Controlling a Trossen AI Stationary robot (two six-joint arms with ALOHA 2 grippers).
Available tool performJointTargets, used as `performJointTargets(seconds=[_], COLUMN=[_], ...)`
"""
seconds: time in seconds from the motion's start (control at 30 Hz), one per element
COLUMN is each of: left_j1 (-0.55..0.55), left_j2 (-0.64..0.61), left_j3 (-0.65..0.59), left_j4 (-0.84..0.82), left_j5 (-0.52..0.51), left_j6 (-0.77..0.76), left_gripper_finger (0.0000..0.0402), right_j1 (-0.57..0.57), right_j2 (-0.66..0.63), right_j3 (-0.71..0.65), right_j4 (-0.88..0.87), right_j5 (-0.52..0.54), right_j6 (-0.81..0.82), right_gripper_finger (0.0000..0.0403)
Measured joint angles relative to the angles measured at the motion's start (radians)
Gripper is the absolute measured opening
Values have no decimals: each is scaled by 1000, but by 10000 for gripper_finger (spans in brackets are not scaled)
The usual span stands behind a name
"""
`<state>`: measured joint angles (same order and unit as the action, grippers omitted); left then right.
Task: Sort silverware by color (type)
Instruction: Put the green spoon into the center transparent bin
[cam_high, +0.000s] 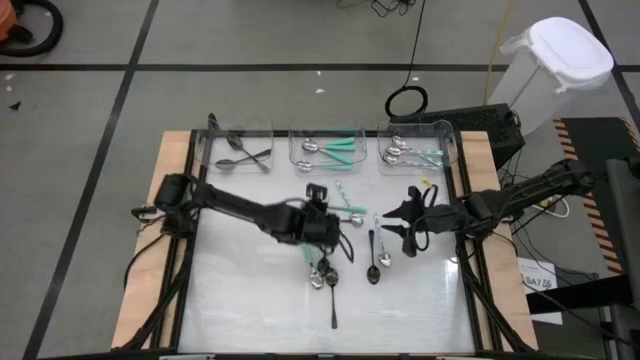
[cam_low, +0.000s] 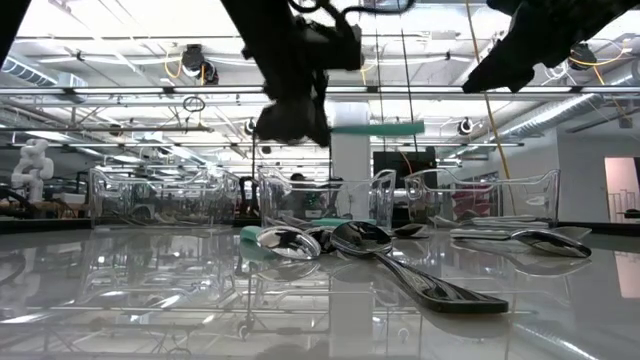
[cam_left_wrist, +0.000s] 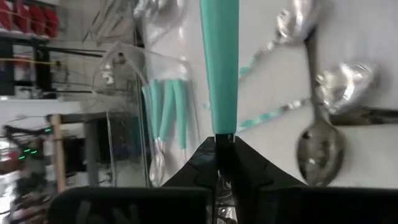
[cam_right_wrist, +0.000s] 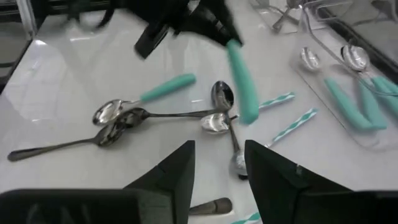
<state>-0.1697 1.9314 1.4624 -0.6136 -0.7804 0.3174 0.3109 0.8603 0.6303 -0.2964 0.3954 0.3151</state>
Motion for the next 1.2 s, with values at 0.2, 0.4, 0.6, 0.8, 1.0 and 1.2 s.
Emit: performJointTargets(seconds=[0.2, 0.4, 0.6, 0.8, 1.0, 1.2], left_j1=[136, 297, 461, 604, 685, 703], left_j2=[-97, -131, -122, -120, -120, -112], left_j3=[1, 1, 0, 0, 0, 0], left_j4=[10, 65, 190, 212, 263, 306], left_j5=[106, 314, 484, 698, 936, 1030], left_j6=[84, 177, 344, 324, 278, 270], left_gripper_finger=[23, 28, 30, 31, 32, 32], right_j1=[7, 7, 8, 8, 8, 8], right_j2=[6, 21, 76, 125, 136, 136], right_j3=[0, 0, 0, 0, 0, 0], right_j4=[-2, 2, 38, 58, 110, 128], right_j5=[-1, 2, 0, -2, 3, 2], right_j6=[-20, -29, -85, -97, -131, -171], right_gripper_finger=[136, 136, 136, 136, 136, 136])
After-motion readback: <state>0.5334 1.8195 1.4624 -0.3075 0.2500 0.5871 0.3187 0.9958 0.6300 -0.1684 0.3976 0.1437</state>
